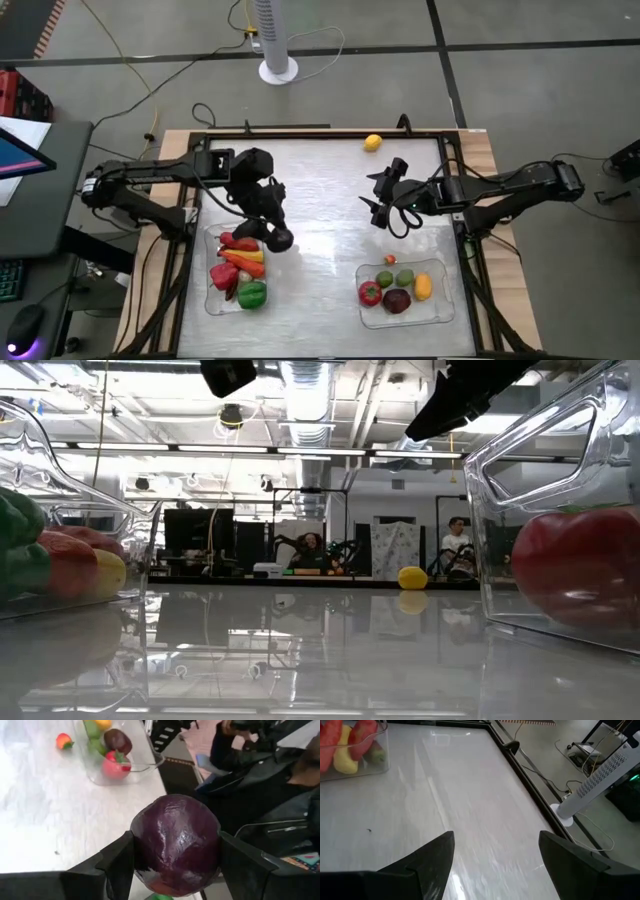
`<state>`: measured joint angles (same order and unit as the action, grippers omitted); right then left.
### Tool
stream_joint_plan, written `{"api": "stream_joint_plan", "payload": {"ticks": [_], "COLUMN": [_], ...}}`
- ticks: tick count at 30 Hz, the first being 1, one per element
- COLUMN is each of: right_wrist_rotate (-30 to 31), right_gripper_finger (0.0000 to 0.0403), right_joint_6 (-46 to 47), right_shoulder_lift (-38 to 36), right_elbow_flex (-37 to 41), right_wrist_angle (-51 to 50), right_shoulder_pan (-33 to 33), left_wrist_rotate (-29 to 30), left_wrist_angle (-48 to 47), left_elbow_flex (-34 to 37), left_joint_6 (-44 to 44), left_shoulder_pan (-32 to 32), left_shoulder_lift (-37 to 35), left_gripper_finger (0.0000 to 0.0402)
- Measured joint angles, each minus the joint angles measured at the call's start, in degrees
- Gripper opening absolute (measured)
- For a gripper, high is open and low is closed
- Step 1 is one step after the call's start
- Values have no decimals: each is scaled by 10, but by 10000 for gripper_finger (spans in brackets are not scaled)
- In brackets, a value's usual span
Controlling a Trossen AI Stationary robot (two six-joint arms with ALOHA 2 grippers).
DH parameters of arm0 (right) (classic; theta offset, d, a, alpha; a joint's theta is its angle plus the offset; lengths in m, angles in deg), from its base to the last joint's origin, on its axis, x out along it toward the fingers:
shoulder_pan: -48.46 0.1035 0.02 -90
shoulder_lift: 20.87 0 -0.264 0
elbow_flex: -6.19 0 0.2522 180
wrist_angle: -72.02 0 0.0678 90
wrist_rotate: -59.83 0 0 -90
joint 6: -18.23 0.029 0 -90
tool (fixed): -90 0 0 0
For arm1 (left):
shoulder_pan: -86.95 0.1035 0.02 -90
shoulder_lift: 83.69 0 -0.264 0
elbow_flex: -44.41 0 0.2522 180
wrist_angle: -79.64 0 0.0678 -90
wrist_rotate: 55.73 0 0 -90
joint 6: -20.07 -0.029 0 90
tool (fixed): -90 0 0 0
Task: Sort produce into baskets
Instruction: Put the plum into the left transparent bin
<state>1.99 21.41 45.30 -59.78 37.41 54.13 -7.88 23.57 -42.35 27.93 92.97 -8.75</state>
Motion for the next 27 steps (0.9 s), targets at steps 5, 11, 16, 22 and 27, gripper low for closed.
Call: {"api": "stream_joint_plan", "payload": {"ticks": [5, 11, 16, 22, 27], "right_wrist_rotate": [-2, -3, -4, -6, -6], "right_gripper_finger": [317, 317, 317, 317, 317], "right_joint_6": [1, 2, 3, 4, 5], "right_shoulder_lift": [0, 0, 0, 0, 0], "right_elbow_flex": [0, 0, 0, 0, 0], "right_wrist_angle": [-1, -1, -1, -1, -1], "right_shoulder_pan": [0, 0, 0, 0, 0], "left_wrist_rotate": [15, 29, 129, 361, 521], "left_wrist_angle": [-4, -2, -2, -17, -94], "left_elbow_flex": [0, 0, 0, 0, 0], "left_joint_6": [0, -14, -34, -70, -51], "left_shoulder_pan": [-19, -34, -65, -144, -225], "left_shoulder_lift": [0, 0, 0, 0, 0], "left_gripper_finger": [233, 233, 233, 233, 233]}}
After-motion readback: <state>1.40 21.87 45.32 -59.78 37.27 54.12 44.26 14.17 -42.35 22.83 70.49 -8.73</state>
